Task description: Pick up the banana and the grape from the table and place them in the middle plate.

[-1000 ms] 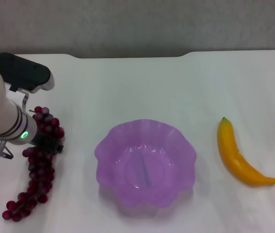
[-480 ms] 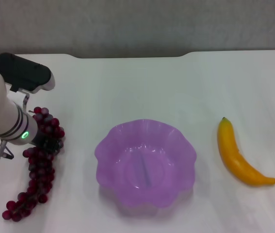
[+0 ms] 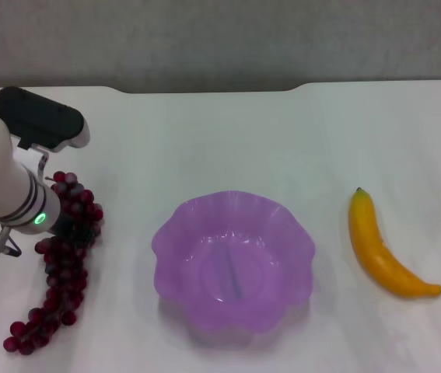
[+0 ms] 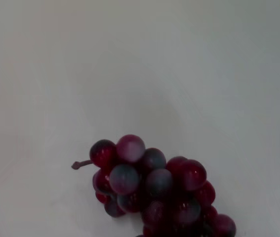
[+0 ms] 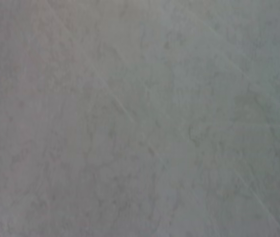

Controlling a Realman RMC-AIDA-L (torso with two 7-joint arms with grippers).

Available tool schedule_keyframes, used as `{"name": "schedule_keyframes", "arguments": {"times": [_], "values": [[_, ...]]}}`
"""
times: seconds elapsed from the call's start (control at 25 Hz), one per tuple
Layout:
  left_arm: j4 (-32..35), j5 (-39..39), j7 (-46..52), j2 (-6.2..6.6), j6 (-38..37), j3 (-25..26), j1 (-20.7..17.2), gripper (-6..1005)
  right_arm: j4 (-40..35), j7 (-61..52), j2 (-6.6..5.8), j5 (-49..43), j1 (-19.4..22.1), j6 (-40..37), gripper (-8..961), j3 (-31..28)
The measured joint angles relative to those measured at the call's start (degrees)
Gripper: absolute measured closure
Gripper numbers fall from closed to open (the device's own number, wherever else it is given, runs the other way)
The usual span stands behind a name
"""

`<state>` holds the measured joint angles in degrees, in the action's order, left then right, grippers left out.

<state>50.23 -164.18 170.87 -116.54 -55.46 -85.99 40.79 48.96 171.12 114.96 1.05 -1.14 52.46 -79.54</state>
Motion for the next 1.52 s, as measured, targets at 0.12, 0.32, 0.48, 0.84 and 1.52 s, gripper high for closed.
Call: {"name": "schedule_keyframes", "arguments": {"times": [0.12,0.32,0.48,0.84,1.52], "values": [[-0.7,-0.1,0.0,0.05,0.0,-0.6,0.2,679,0.0,0.0,0.00,0.0,0.0,0.0,118,0.0],[-0.8,-0.2,0.1,0.08,0.5,-1.3,0.3,713,0.0,0.0,0.00,0.0,0.0,0.1,118,0.0],[-0.5,-0.2,0.3,0.09,0.8,-1.5,0.0,744,0.0,0.0,0.00,0.0,0.0,0.0,118,0.0],[3.7,-0.3,0.4,0.01,0.6,-2.0,-2.0,768,-0.1,0.0,0.00,0.0,0.3,-0.1,117,-0.1],[19.5,-0.4,0.4,0.15,-0.8,-2.0,-10.0,798,-0.4,0.0,0.00,0.0,0.4,-0.1,118,-0.1]]}}
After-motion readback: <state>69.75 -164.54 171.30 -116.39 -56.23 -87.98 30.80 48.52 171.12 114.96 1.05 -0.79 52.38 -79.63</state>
